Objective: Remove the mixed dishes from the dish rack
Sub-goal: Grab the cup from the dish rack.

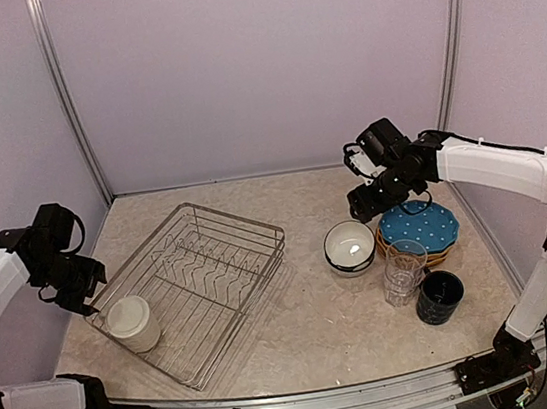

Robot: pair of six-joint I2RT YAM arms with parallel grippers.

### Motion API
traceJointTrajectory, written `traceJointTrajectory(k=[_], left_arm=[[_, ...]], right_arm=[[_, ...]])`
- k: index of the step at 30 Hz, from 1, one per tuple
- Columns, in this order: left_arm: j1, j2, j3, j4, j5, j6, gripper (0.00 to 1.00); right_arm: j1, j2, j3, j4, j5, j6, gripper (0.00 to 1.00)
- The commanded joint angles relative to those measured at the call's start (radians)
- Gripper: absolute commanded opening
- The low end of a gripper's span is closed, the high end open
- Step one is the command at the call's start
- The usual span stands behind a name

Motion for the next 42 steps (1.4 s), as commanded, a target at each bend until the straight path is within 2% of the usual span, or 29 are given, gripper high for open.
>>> traceJointTrajectory(k=[1, 6, 15, 23, 27, 31, 39, 42], left_arm=[[0.007, 0.044, -0.008, -0.015, 0.020, -0.065, 0.60], [0.008, 0.089, -0.002, -0.079, -0.013, -0.122, 0.57], [0.011, 0.118, -0.050, -0.038, -0.017, -0.149, 0.52], [0.013, 0.186, -0.058, 0.026, -0.008, -0.129, 0.39], [0.013, 0.229, -0.062, 0.051, -0.003, -0.123, 0.29], [0.010, 0.246, -0.059, 0.079, 0.008, -0.110, 0.26], [-0.020, 0.272, -0.018, 0.117, 0.019, -0.053, 0.00], [-0.032, 0.262, 0.009, 0.103, 0.011, -0.037, 0.00]], right_arm=[[0.012, -0.037, -0.026, 0.026, 0.012, 0.015, 0.71], [0.016, -0.041, -0.024, 0.027, 0.016, 0.015, 0.72], [0.024, -0.047, -0.033, 0.031, 0.020, 0.023, 0.72], [0.033, -0.048, -0.032, 0.024, 0.025, 0.032, 0.72], [0.036, -0.055, -0.029, 0.022, 0.031, 0.039, 0.72], [0.042, -0.069, -0.032, 0.021, 0.035, 0.049, 0.72], [0.051, -0.109, -0.034, 0.032, 0.035, 0.069, 0.74], [0.054, -0.125, -0.033, 0.035, 0.035, 0.078, 0.75]])
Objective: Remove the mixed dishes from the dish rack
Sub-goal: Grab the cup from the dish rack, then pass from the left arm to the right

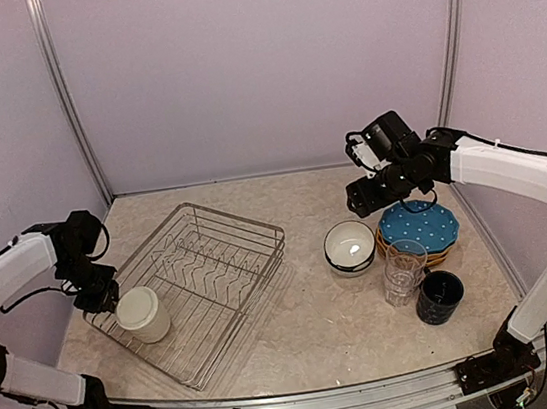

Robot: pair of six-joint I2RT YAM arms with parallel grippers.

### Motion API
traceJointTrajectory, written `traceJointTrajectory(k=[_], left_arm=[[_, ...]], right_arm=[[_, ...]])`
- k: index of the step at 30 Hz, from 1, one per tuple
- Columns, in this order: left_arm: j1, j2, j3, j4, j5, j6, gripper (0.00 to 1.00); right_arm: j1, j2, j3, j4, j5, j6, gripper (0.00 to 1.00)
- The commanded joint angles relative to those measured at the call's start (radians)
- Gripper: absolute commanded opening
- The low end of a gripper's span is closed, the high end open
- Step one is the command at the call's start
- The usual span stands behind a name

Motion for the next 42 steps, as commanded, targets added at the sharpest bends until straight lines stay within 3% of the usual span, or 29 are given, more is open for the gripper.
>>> traceJointTrajectory(k=[1, 5, 10, 20, 25, 31, 37, 42], left_arm=[[-0.019, -0.007, 0.055, 0.015, -0.002, 0.041, 0.00], [-0.027, -0.042, 0.094, 0.026, 0.022, 0.100, 0.00], [-0.037, -0.131, 0.118, 0.154, 0.153, 0.243, 0.00], [-0.045, -0.223, 0.110, 0.583, 0.576, 0.431, 0.00], [-0.064, -0.218, 0.078, 0.822, 0.764, 0.404, 0.00], [-0.127, -0.172, 0.055, 1.116, 0.871, 0.308, 0.00], [-0.193, -0.102, 0.082, 1.181, 0.891, 0.300, 0.00], [-0.230, -0.050, 0.098, 1.224, 0.898, 0.287, 0.00]], right_arm=[[0.013, -0.047, -0.010, 0.012, 0.010, 0.027, 0.75], [0.017, -0.078, -0.015, 0.035, 0.004, 0.045, 0.77], [0.019, -0.125, -0.043, 0.128, -0.088, 0.081, 0.82], [0.083, -0.069, -0.058, 0.422, -0.383, 0.179, 0.88], [0.148, 0.044, -0.016, 0.639, -0.565, 0.297, 0.90], [0.186, 0.184, -0.002, 1.020, -0.755, 0.536, 0.92], [0.219, 0.269, 0.002, 1.317, -0.833, 0.707, 0.93], [0.253, 0.312, 0.010, 1.444, -0.869, 0.782, 0.91]])
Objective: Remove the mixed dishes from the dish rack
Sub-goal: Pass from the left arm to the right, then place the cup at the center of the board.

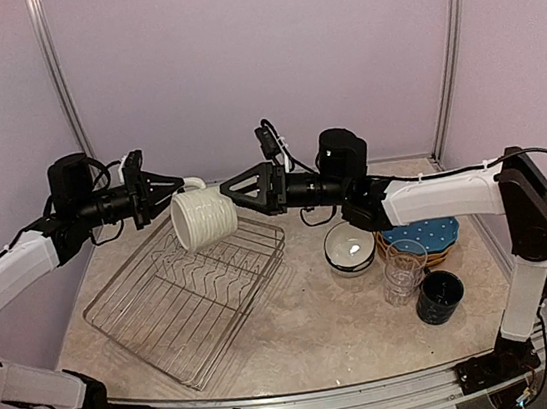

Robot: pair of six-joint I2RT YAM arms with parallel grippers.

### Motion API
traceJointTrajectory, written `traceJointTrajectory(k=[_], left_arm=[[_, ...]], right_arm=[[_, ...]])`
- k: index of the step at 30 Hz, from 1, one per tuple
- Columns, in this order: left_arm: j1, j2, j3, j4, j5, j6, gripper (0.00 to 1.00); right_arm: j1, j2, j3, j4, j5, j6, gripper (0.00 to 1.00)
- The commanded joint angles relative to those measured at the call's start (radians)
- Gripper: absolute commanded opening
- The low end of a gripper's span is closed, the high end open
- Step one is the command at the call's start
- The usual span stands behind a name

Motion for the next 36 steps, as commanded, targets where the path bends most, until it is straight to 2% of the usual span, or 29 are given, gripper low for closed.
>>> traceJointTrajectory(k=[1, 6, 11, 13, 16, 17, 18, 21, 22, 24, 25, 30, 33, 36], left_arm=[[-0.032, 0.032, 0.041, 0.151, 0.043, -0.044, 0.00], [-0.062, 0.075, 0.067, 0.179, 0.045, -0.051, 0.00], [-0.080, 0.104, 0.086, 0.184, 0.053, -0.038, 0.00], [-0.081, 0.112, 0.087, 0.176, 0.052, -0.035, 0.00], [-0.078, 0.123, 0.092, 0.137, 0.062, -0.022, 0.00], [-0.073, 0.128, 0.091, 0.122, 0.072, -0.015, 0.02], [-0.066, 0.134, 0.090, 0.108, 0.083, -0.008, 0.08], [-0.032, 0.126, 0.060, 0.066, 0.091, 0.017, 0.64], [-0.022, 0.117, 0.048, 0.046, 0.087, 0.035, 0.78], [-0.005, 0.087, 0.034, -0.012, 0.062, 0.082, 0.94], [0.002, 0.058, 0.035, -0.049, 0.046, 0.119, 0.98], [0.008, -0.047, 0.093, -0.375, -0.149, 0.348, 0.99], [0.009, -0.086, 0.122, -0.471, -0.238, 0.416, 0.99], [0.008, -0.105, 0.136, -0.513, -0.282, 0.446, 0.99]], right_arm=[[0.039, 0.031, 0.029, 0.200, -0.063, 0.105, 0.90], [0.062, 0.064, 0.044, 0.245, -0.086, 0.155, 0.80], [0.067, 0.101, 0.032, 0.407, -0.112, 0.286, 0.53], [0.067, 0.098, 0.026, 0.396, -0.105, 0.284, 0.38], [0.058, 0.083, 0.026, 0.308, -0.099, 0.226, 0.02], [0.053, 0.071, 0.020, 0.278, -0.091, 0.204, 0.00], [0.048, 0.056, 0.012, 0.244, -0.082, 0.172, 0.00], [0.042, -0.026, 0.009, 0.022, -0.027, -0.025, 0.00], [0.042, -0.056, 0.008, -0.078, 0.004, -0.100, 0.00], [0.042, -0.112, 0.009, -0.269, 0.070, -0.248, 0.00], [0.043, -0.138, 0.012, -0.371, 0.110, -0.312, 0.00], [0.088, -0.216, 0.018, -0.860, 0.361, -0.591, 0.00], [0.154, -0.234, 0.011, -1.049, 0.547, -0.677, 0.00], [0.220, -0.206, 0.017, -1.215, 0.670, -0.733, 0.00]])
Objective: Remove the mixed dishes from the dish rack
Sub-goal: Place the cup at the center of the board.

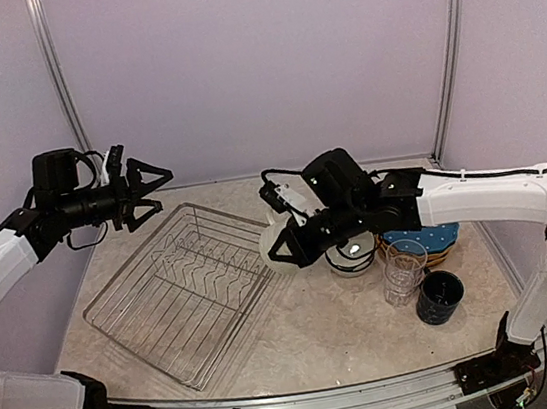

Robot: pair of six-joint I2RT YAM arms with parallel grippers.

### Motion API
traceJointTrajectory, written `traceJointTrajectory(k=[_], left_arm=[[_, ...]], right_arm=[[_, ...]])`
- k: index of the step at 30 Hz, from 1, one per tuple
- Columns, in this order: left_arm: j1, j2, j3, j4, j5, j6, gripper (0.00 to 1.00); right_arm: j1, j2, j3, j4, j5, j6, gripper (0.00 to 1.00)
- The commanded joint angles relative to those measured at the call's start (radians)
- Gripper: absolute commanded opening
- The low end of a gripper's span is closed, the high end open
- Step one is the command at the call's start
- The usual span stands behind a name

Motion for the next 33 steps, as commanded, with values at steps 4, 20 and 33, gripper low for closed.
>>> traceJointTrajectory(k=[4, 20, 33], left_arm=[[0.002, -0.038, 0.043, -0.164, -0.145, 0.132, 0.99], [-0.040, -0.072, 0.088, -0.195, -0.189, 0.169, 0.99], [-0.049, -0.146, 0.120, -0.255, -0.284, 0.207, 0.99]], right_arm=[[0.137, 0.050, 0.017, -0.447, 0.383, -0.187, 0.00], [0.128, 0.133, -0.124, -0.332, 0.393, -0.166, 0.16], [0.073, -0.150, -0.074, -0.313, 0.540, -0.129, 0.96]])
